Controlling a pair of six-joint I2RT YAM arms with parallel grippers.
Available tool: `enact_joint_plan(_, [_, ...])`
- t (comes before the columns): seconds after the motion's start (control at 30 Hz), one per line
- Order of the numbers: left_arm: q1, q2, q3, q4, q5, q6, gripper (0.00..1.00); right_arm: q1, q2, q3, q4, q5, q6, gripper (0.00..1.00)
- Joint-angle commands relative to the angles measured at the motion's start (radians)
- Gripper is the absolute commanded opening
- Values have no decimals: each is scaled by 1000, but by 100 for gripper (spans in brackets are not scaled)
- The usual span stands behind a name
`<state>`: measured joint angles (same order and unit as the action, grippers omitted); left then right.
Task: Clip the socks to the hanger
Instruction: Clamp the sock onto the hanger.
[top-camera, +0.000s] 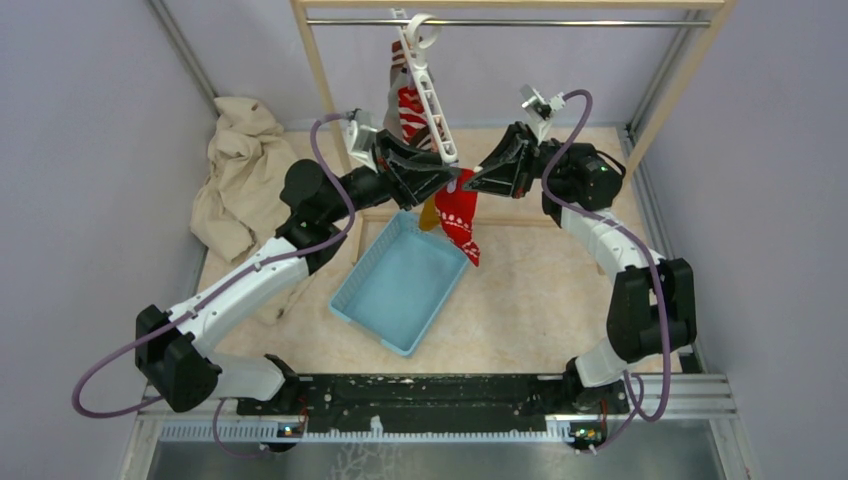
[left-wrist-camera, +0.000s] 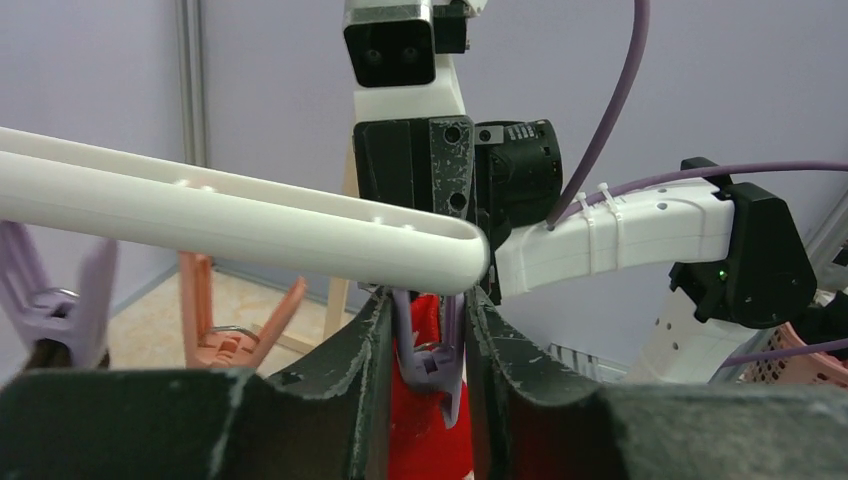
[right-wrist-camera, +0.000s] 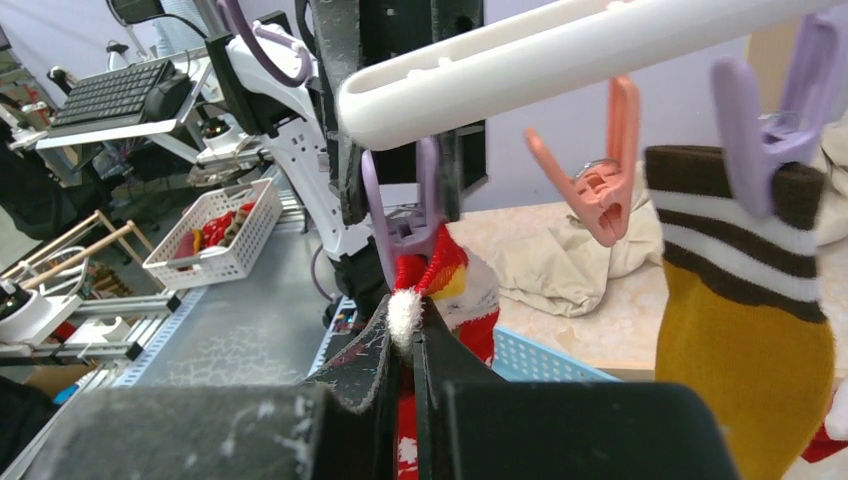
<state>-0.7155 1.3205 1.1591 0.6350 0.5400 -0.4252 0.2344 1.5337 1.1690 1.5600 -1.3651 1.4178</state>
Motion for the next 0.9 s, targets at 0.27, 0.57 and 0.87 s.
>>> enact_joint_plan(0.27, [-1,-14,4,-52,-48,29,71,-6,-39,20,164,28,-8,0])
enact_joint_plan(0.57, [-1,-39,-14,-104,-139,76,98,-6,-24,-2,161,83,-13,58])
enact_joint_plan(0.87, [-1,-113,-80,-208,-332,170,99,-88,5,-106,100,234,-50,69])
